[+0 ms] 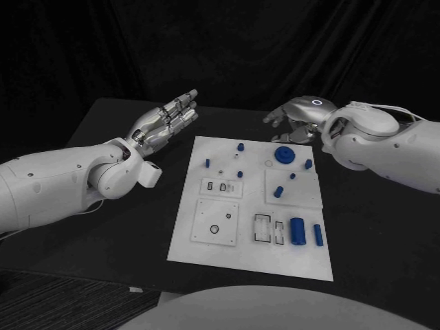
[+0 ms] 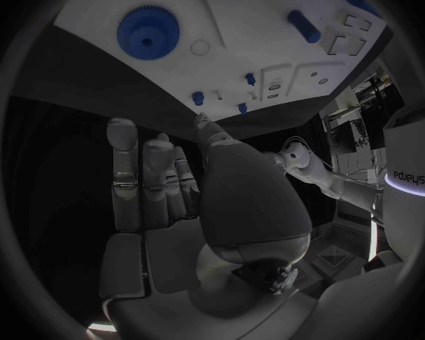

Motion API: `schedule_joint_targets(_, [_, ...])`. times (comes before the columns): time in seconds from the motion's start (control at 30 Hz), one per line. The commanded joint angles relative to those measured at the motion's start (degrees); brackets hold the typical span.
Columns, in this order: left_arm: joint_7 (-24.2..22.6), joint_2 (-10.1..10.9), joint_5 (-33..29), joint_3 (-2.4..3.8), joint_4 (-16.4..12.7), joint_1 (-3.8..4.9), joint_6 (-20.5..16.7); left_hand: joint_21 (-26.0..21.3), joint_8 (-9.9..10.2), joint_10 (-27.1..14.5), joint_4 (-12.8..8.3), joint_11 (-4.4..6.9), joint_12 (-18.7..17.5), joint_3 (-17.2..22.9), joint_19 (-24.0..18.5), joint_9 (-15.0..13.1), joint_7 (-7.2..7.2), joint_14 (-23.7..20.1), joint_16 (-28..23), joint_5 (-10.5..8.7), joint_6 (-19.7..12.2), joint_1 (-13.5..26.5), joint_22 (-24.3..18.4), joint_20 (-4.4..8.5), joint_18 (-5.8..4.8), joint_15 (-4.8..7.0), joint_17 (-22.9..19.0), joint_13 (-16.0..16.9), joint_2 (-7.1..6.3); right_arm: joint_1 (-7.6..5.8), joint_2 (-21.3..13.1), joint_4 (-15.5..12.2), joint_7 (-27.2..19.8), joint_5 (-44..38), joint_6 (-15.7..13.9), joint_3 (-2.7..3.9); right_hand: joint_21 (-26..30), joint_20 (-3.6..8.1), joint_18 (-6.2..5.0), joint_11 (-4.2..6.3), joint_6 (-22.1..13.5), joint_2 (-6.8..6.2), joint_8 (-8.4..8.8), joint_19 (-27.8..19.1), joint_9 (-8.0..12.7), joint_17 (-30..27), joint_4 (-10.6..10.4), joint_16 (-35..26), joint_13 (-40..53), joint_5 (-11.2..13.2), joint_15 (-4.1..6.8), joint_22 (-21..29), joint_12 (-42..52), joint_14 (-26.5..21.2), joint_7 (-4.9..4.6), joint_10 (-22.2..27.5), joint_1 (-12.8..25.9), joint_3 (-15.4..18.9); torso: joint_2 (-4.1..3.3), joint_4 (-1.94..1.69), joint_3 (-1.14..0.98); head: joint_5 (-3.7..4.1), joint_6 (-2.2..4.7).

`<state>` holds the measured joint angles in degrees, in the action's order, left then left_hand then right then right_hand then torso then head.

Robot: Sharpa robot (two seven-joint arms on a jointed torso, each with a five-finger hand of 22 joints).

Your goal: Assemble the parts on the task board

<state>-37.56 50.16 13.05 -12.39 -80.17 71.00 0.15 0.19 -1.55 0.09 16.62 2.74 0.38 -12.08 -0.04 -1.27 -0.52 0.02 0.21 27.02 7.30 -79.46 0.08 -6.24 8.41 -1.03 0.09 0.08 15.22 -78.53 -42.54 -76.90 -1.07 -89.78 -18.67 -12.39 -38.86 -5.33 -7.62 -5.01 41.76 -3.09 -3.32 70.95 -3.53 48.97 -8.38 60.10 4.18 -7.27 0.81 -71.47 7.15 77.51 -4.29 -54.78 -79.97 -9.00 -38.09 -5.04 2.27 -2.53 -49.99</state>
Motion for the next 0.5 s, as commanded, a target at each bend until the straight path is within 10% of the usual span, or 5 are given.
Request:
schedule_joint_targets(0.03, [-3.8, 0.3, 0.0, 0.06, -0.4, -0.06, -0.9, -0.2, -0.2, -0.1, 0.1, -0.30, -0.4, -0.5, 0.0, 0.0, -0.11, 0.0, -0.2, -1.25, 0.5, 0.8, -0.1, 0.41, 0.94, 0.58, -0.1, -0.1, -0.02, -0.29, -2.3, -2.7, 2.5, 1.8, 0.1, -0.09, 0.1, -0.16, -0.91, 0.05, 0.4, 0.51, -0.20, -0.1, 0.0, 0.0, 0.0, -0.1, 0.1, 0.3, -0.02, 0.0, 0.3, -0.3, -0.21, -0.5, 0.2, 0.4, -0.52, 0.83, 0.14, 0.36, -0.01])
schedule_joint_targets(0.1, [-4.1, 0.4, 0.0, 0.06, -0.4, -0.06, -0.8, -0.2, -0.2, -0.1, 0.1, -0.32, -0.4, -0.6, 0.0, -0.1, -0.11, 0.0, -0.2, -1.38, 0.6, 0.9, -0.1, 0.44, 0.96, 0.64, -0.1, -0.1, -0.04, -0.40, -3.7, -3.9, 3.0, 1.9, 0.9, -0.19, 0.6, -0.16, -1.00, 0.02, 0.7, 0.59, -0.25, -0.3, -0.1, -0.5, 0.0, -0.5, 0.1, 0.3, -0.03, 0.2, 0.5, -0.5, -0.25, -0.7, 0.1, 0.4, -0.99, 1.58, 0.07, 0.14, -0.01])
schedule_joint_targets(0.5, [-4.4, 0.2, 0.0, 0.08, -0.5, -0.04, 0.0, -0.2, -0.4, -0.1, -0.3, -0.54, -0.4, -0.3, 0.0, -0.1, 0.16, 0.0, -0.2, 0.06, 1.1, 0.0, -0.1, 0.46, 1.06, 0.73, -0.1, -0.1, 0.14, -0.45, -7.1, -5.7, 5.2, 2.1, 4.2, -0.62, 2.8, -0.22, -1.24, 0.04, 3.2, 0.69, -0.56, -0.8, -0.3, -2.3, -0.3, -2.2, 0.3, 0.4, -0.05, 0.7, 1.7, -1.1, -0.58, -2.7, 0.0, 0.7, -2.51, 2.29, -0.50, 1.90, -0.01])
